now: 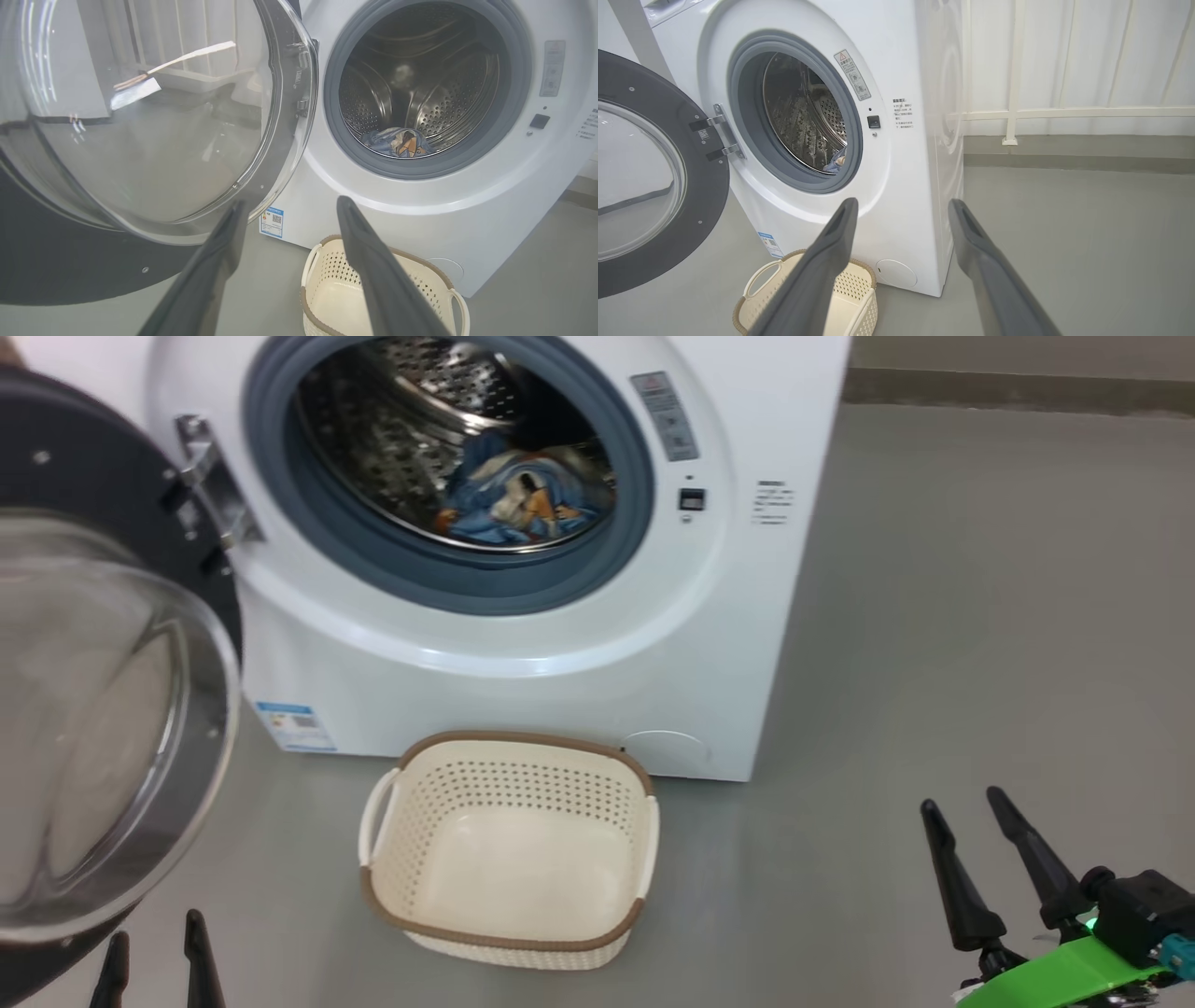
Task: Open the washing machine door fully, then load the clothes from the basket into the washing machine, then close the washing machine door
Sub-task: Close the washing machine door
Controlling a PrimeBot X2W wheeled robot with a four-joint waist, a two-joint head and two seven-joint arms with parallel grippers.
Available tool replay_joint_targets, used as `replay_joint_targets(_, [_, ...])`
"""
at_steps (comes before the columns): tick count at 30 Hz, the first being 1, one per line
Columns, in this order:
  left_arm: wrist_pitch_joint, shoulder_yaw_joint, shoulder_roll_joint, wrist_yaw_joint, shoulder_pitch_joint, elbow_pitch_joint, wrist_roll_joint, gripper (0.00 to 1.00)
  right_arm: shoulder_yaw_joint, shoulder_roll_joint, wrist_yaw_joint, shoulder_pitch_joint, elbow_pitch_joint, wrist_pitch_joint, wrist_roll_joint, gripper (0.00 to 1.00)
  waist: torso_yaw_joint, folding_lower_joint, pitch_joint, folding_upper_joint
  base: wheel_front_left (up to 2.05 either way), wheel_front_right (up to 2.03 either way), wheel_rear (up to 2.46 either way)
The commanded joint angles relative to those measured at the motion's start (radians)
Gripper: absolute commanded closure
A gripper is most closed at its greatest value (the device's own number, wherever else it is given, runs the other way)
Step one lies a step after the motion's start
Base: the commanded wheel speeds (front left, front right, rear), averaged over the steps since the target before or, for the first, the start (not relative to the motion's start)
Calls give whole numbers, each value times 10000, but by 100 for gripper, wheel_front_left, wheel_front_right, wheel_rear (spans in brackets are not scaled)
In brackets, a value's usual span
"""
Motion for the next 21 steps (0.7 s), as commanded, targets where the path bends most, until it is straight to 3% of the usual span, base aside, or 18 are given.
replay_joint_targets(1, [-63,364,100,-36,-52,-286,-61,0,325,-247,73,-403,-193,-51,-48,0,714,0,59,-1,0,0,0])
replay_joint_targets(21, [-63,332,22,-36,153,-278,-451,0,1110,-367,73,-707,-105,-51,21,0,3484,0,45,-1,0,0,0])
